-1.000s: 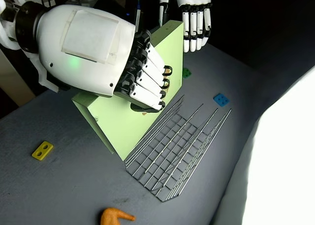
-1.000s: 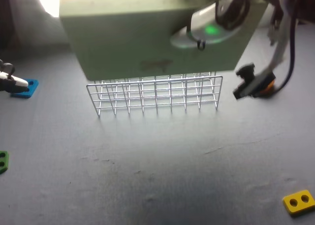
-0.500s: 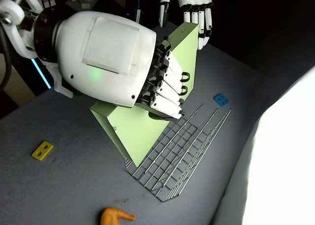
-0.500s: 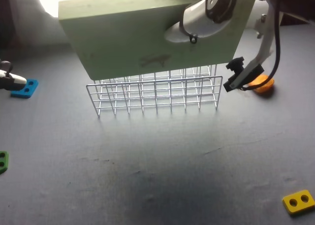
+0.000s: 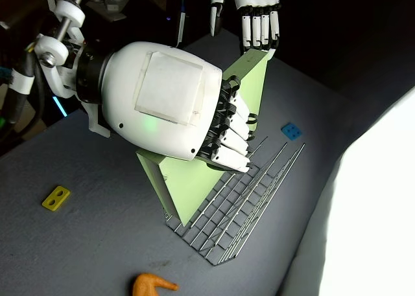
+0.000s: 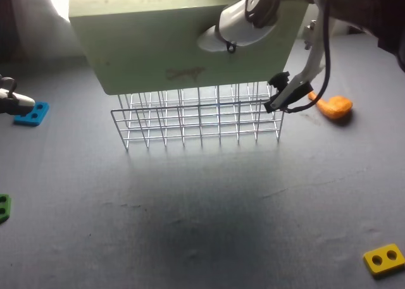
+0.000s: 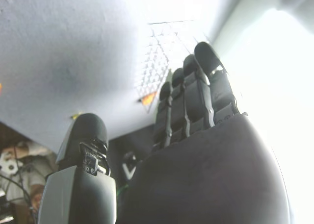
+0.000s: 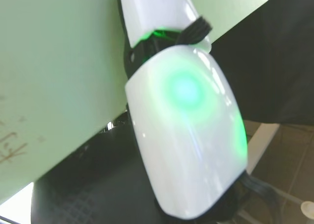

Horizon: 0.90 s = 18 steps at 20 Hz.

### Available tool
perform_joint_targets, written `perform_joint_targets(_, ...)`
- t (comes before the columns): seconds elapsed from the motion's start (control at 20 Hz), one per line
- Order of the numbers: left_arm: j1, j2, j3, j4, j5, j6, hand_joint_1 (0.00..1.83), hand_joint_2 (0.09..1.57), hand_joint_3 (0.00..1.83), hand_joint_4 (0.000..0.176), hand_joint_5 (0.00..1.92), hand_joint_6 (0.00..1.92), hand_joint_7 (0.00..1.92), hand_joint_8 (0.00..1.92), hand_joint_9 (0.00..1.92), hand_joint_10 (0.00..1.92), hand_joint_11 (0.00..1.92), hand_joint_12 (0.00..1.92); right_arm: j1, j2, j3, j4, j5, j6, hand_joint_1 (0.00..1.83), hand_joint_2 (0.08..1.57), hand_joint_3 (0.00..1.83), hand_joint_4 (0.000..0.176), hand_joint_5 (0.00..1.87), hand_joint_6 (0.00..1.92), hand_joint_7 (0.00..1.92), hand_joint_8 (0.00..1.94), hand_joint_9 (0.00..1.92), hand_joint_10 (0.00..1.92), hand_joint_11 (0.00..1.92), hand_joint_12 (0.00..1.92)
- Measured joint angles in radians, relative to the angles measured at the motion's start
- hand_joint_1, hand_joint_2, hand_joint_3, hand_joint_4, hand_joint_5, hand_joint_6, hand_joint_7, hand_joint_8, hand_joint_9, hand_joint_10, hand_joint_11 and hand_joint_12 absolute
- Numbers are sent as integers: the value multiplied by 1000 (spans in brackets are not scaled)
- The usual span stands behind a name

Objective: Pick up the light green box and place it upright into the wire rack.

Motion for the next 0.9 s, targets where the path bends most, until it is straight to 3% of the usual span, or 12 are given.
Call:
perform_joint_targets(0.3, 1, 0, 0, 0, 0, 0, 308, 1350, 2, 0, 123, 5, 170, 1, 183, 4, 0, 719, -2, -6, 6, -6, 0, 8, 1349, 1196, 0, 0, 883, 1010, 814, 1316, 667, 1569, 475, 1868)
perform_joint_targets(0.4, 1, 0, 0, 0, 0, 0, 310, 1346, 0, 0, 119, 3, 169, 0, 182, 3, 0, 723, 2, -6, 6, -5, -4, 8, 1356, 1174, 0, 0, 981, 857, 840, 1297, 694, 1561, 488, 1888)
perform_joint_targets(0.65, 1, 0, 0, 0, 0, 1, 314, 1351, 1, 0, 123, 3, 190, 2, 205, 5, 0, 777, 40, 16, -15, 73, -26, 7, 1348, 1197, 2, 0, 883, 1000, 805, 1338, 670, 1570, 497, 1857)
perform_joint_targets(0.9, 1, 0, 0, 0, 0, 1, 307, 1351, 1, 0, 117, 0, 175, 0, 194, 0, 0, 739, 34, 19, -21, 74, -27, -15, 1349, 1199, 0, 0, 883, 985, 812, 1342, 664, 1572, 476, 1824)
